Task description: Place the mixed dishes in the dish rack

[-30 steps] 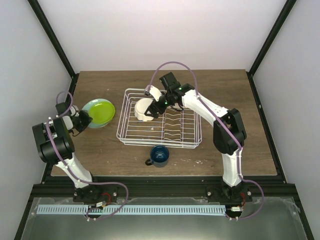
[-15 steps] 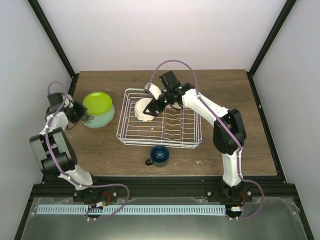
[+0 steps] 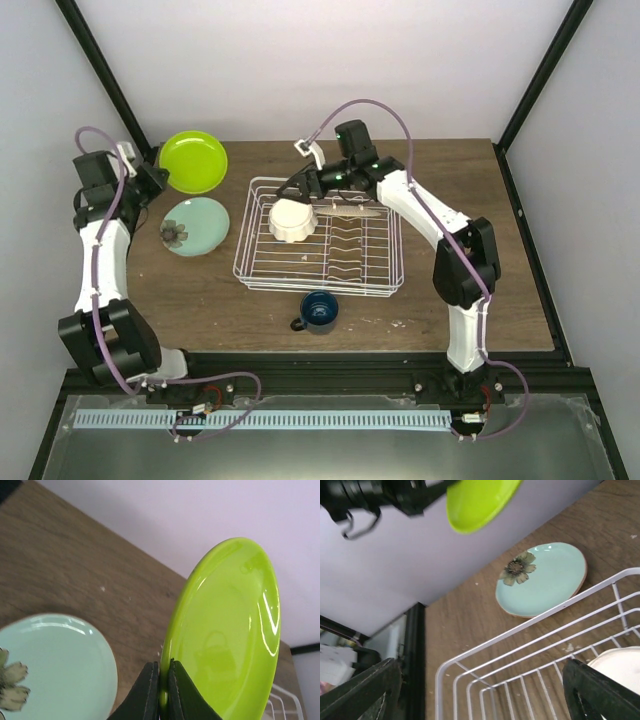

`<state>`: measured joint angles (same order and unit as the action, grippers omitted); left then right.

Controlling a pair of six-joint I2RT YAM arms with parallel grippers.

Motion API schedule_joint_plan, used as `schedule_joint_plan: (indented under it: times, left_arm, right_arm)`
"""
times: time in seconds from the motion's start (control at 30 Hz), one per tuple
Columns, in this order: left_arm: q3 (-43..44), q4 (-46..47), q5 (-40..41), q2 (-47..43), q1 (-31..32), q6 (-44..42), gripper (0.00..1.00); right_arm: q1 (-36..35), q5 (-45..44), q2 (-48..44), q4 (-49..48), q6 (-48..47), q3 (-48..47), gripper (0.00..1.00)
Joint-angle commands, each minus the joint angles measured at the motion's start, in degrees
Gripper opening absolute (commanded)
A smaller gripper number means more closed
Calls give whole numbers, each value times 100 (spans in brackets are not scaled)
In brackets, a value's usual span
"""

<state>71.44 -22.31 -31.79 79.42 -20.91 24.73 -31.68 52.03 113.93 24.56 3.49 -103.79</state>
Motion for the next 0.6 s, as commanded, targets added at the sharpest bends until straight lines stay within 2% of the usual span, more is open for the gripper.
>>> schedule_joint_plan:
  times: [0.0,0.3,0.57]
  left_arm:
    - [-335,-238,-138,-288,288,-89,0]
    - [-865,-185,-135,-605,1056,232,0]
    - [-916,-187,-33,-594,1686,368,0]
  right_arm:
    - [321,1119,-231,-1218,1199,302,87]
    - [302,1712,340,-1982,1991,353,86]
    - [140,1567,713,-1745,1979,74,82]
